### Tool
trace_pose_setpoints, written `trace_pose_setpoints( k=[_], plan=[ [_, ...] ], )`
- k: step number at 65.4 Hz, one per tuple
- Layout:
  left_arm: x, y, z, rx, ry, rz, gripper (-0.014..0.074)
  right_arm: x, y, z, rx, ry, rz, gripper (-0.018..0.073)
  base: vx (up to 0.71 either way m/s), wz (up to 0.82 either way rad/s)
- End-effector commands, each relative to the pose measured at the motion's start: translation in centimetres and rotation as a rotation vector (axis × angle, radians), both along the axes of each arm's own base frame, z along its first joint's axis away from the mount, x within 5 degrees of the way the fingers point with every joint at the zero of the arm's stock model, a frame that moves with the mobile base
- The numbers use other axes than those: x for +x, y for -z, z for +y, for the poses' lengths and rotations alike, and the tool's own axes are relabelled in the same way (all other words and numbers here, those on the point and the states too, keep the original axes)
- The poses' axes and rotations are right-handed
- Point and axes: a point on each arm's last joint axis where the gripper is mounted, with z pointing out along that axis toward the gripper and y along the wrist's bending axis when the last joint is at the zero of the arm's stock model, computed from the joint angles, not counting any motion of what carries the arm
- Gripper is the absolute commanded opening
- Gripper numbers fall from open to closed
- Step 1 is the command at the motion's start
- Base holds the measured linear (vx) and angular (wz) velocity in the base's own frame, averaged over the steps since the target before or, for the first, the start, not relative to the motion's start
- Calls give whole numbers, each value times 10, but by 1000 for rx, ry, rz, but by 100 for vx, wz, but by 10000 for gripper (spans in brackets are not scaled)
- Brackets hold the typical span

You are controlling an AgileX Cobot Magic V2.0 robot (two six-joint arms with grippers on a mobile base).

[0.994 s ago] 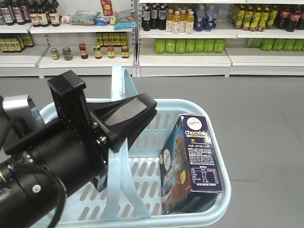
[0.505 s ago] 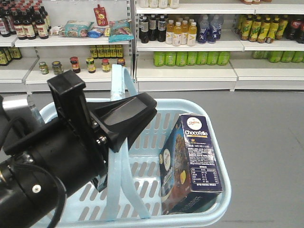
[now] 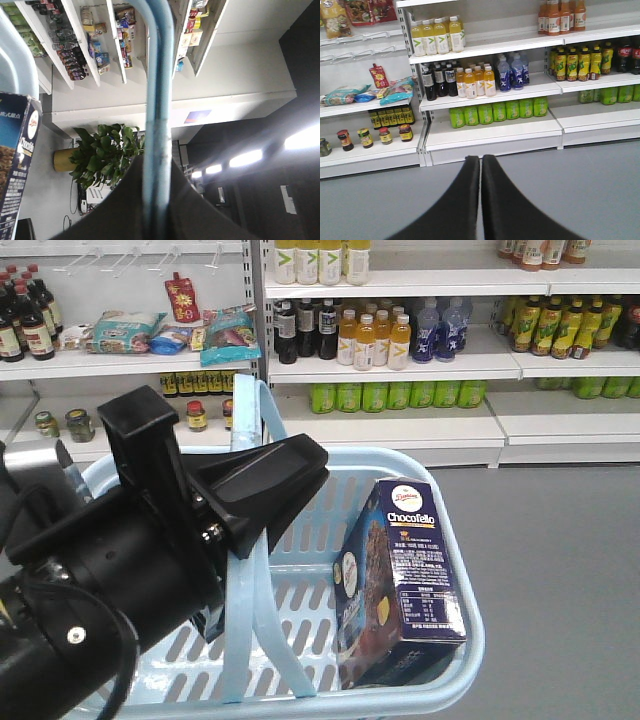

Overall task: Left arm holds basket, right arm returns cookies
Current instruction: 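Turn the base toward the drink shelves while holding the basket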

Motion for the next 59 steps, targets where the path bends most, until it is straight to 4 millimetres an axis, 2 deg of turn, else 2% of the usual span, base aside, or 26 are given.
trace_pose_setpoints(
  k=[1,59],
  plan=[
    [-2,-23,7,-78,-42,-100,-8,0,-7,-1,-17,11,-87,-8,51,-13],
    [-1,-23,7,-77,-42,-99,-8,0,-7,-1,-17,11,-85,-8,48,-17]
  ],
)
